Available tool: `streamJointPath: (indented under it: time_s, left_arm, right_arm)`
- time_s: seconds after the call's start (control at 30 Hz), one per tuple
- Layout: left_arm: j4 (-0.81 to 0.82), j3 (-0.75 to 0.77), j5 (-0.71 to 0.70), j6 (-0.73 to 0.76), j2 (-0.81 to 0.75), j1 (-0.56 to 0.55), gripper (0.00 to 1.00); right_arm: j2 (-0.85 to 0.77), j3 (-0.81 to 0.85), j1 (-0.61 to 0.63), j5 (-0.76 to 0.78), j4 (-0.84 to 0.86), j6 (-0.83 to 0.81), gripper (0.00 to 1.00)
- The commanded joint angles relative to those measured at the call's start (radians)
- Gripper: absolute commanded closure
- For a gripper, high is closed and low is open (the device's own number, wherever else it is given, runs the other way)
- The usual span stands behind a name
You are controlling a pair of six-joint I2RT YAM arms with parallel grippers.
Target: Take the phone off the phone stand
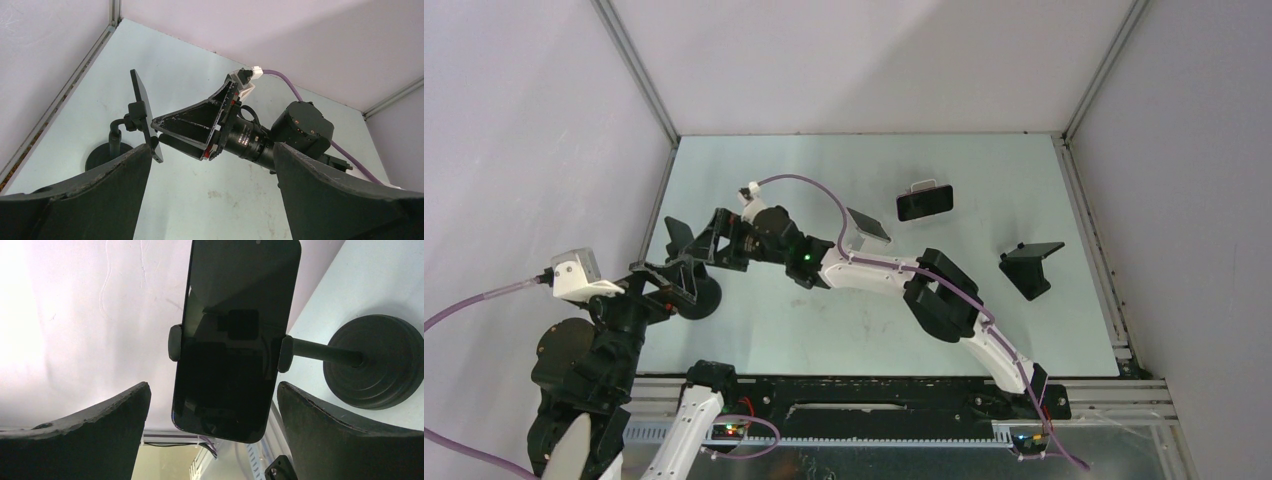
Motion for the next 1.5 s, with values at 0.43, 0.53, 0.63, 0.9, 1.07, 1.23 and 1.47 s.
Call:
streamJointPath:
  time_s: [0.43, 0.53, 0.63, 0.9, 1.07, 1.23, 1.47]
  left_arm:
    - [0.007, 0.016, 0.012, 0.008, 0.015, 0.005, 0.02]
    - [0.008, 0.016, 0.011, 0.009, 0.014, 0.004, 0.02]
    - [0.008, 0.010, 0.013, 0.008, 0.013, 0.005, 0.02]
    - [0.008, 0.010, 0.014, 0.008, 0.011, 0.005, 0.02]
    - [0.006, 0.009, 0.014, 0.009, 0.010, 0.005, 0.02]
    - [0.007, 0.007, 0.016, 0.007, 0.010, 0.005, 0.02]
    - [0.009, 0.007, 0.019, 0.007, 0.010, 0.005, 0.02]
  right_arm:
    - [0.000, 0.117, 0.011, 0.007, -0.090, -0.032, 0.00]
    - [-0.001, 0.122, 0.012, 0.018, -0.104, -0.039, 0.00]
    - [0.000, 0.124, 0.012, 0.029, -0.122, -0.044, 0.00]
    - [0.018, 0.157, 0.013, 0.036, -0.164, -0.050, 0.00]
    - [0.036, 0.180, 0.014, 0.036, -0.188, -0.052, 0.00]
    - [0.037, 0.184, 0.015, 0.047, -0.203, -0.055, 0.00]
    - [0.044, 0.192, 0.015, 0.054, -0.221, -0.056, 0.00]
